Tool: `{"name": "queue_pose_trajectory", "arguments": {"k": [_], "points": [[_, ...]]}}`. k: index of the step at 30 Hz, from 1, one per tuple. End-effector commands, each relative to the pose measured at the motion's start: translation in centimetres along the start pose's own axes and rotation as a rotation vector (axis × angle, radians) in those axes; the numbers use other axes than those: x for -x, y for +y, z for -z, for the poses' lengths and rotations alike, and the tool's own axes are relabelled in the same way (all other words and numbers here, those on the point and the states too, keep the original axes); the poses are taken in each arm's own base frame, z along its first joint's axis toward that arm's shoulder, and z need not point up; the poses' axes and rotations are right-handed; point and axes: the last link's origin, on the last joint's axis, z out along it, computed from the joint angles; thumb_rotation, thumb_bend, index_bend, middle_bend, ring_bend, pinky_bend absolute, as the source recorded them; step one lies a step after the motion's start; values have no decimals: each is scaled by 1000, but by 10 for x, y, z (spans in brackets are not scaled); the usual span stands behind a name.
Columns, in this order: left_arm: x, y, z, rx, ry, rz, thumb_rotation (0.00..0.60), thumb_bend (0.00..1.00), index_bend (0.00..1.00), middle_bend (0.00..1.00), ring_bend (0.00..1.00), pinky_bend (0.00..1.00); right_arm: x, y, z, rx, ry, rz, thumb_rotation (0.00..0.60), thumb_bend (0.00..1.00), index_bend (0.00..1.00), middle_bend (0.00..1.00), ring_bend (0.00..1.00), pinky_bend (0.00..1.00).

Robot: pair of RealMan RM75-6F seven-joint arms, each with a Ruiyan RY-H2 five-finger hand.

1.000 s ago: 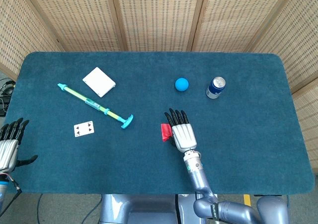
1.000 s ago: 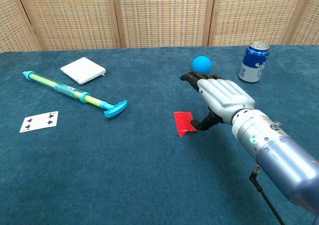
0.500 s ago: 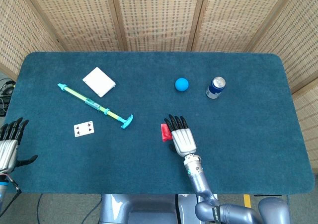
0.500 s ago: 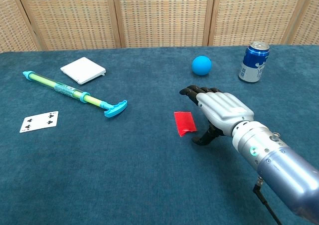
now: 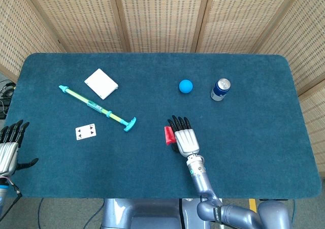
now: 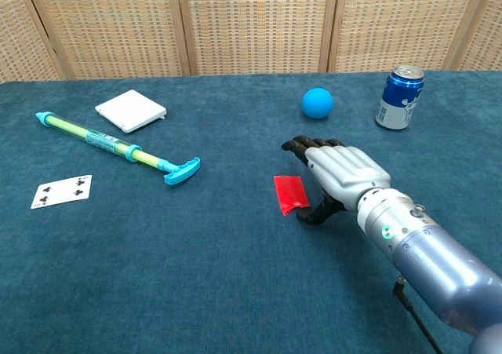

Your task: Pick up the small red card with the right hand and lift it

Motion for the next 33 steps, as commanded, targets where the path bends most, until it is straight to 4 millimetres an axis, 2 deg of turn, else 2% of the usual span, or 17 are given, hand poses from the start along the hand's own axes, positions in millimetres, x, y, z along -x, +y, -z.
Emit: {"name": "queue_pose_trajectory", "arguments": {"k": [1, 4, 8, 14, 18, 28, 33], "points": [[0, 0, 0, -2, 1, 1, 600, 74, 0, 0, 0, 0, -1, 0, -5, 1, 9, -3, 600, 384, 75, 0, 0, 8], [0, -1, 0, -4, 1, 3, 600, 74, 0, 0, 0, 0, -1, 2, -10, 12, 9, -11, 600, 380, 103, 0, 0, 9], [0, -2, 0, -5, -2, 5, 600, 73, 0, 0, 0, 0, -1, 4, -12, 20, 21, -17, 600, 379, 345, 0, 0, 13], [0, -1, -1, 1, -8, 7, 600, 73, 0, 0, 0, 0, -2, 7, -10, 16, 50, -22, 600, 379, 508, 3, 0, 27], [0, 0, 0, 4, -8, 7, 600, 75, 0, 0, 0, 0, -2, 9, -10, 22, 45, -23, 600, 380, 560, 36, 0, 29], [2, 1, 0, 7, -15, 7, 600, 75, 0, 0, 0, 0, 2, 12, -8, 22, 16, -19, 600, 384, 571, 48, 0, 29], [2, 1, -1, 7, -14, 8, 600, 75, 0, 0, 0, 0, 5, 11, -7, 15, 1, -15, 600, 482, 588, 48, 0, 29]]}}
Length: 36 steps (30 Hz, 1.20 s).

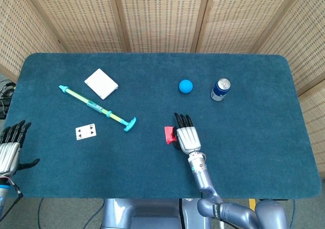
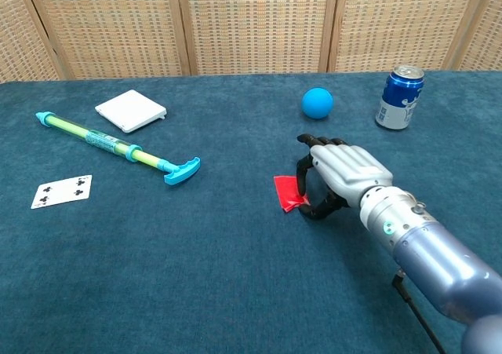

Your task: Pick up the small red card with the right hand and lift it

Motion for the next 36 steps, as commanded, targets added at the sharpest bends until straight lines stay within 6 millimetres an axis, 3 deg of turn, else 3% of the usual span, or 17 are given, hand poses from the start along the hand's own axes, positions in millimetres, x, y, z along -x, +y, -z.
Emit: {"name": "queue_pose_trajectory", "arguments": {"k": [1, 14, 36], "points": [[0, 0, 0, 0, 0, 1, 600, 76, 0, 0, 0, 0, 2, -1, 1, -3, -8, 4, 600, 501, 589, 48, 0, 29], [0, 1, 1, 7, 0, 5, 600, 76, 0, 0, 0, 0, 3, -1, 2, -18, -27, 11, 600, 585, 602, 58, 0, 29], [-1, 0, 0, 5, 1, 8, 600, 75, 0, 0, 0, 0, -1, -8, 0, -33, -18, 12, 600, 596, 655, 102, 0, 29]]}}
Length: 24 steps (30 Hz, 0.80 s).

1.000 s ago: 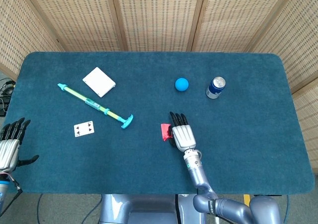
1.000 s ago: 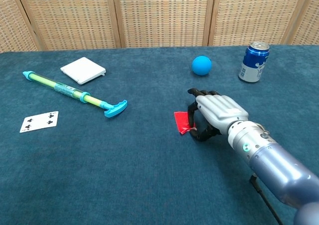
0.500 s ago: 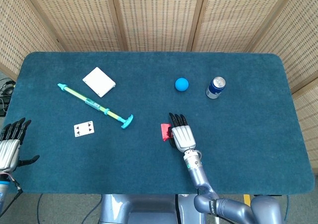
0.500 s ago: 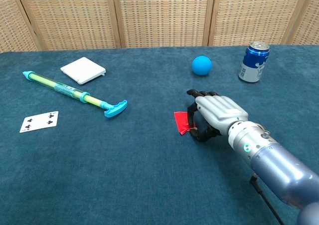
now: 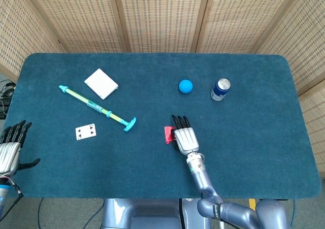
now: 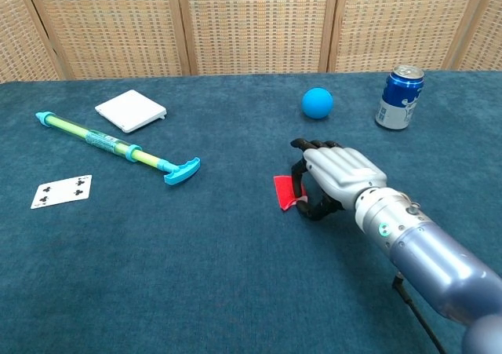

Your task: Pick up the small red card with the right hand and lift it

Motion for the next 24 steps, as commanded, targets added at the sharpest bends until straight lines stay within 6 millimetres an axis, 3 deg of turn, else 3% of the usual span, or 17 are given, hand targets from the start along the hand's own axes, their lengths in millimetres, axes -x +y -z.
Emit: {"name": "queue_pose_trajectory", "arguments": {"k": [1, 24], "points": [[0, 0, 0, -1, 1, 1, 600, 75, 0, 0, 0, 0, -1, -1, -1, -3, 2, 2, 600, 595, 656, 104, 0, 29], [-2, -4, -2, -13, 2, 11, 600, 76, 0, 0, 0, 0, -8, -15, -15, -22, -5, 30, 600, 588, 679, 121, 0, 29]]}}
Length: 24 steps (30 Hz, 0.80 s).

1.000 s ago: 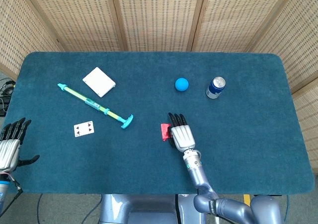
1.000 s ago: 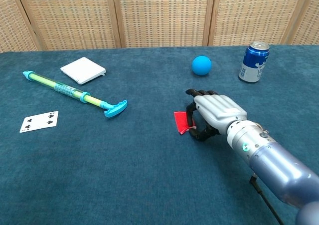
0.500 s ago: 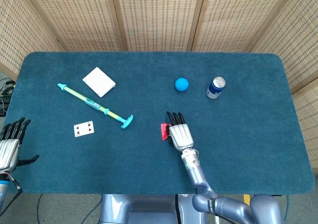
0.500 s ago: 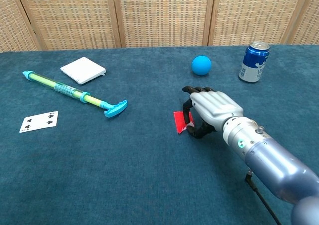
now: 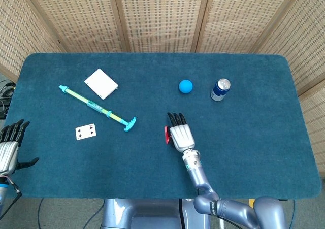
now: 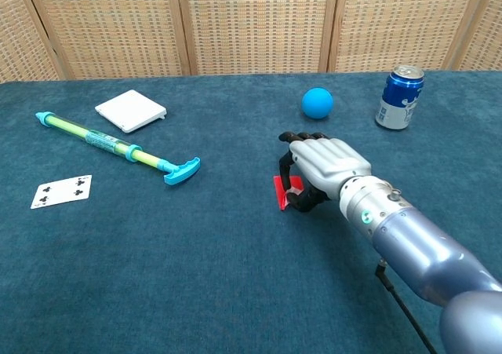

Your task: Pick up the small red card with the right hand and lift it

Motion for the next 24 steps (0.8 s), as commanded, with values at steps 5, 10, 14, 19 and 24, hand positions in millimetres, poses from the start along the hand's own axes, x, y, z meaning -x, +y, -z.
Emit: {"name": "queue_pose_trajectory", "arguments": {"k": [5, 10, 14, 19, 24], "points": [[-2, -1, 0, -3, 3, 7, 600, 75, 0, 0, 0, 0, -5, -6, -8, -5, 9, 12, 600, 588, 689, 124, 0, 29], [-3, -2, -1, -6, 6, 12, 600, 76, 0, 0, 0, 0, -9, -12, -14, -12, 14, 23, 600, 588, 697, 129, 0, 29], [-3, -2, -1, -6, 7, 13, 600, 75, 0, 0, 0, 0, -10, -14, -19, -11, 10, 29, 600, 588, 705, 135, 0, 29], [-2, -3, -1, -6, 0, 10, 600, 76, 0, 0, 0, 0, -12, -16, -28, -4, 7, 34, 600, 589, 707, 144, 0, 29], [0, -3, -2, -10, -6, 9, 600, 76, 0, 0, 0, 0, -17, -15, -40, 13, 10, 29, 600, 588, 706, 148, 0, 29]]}}
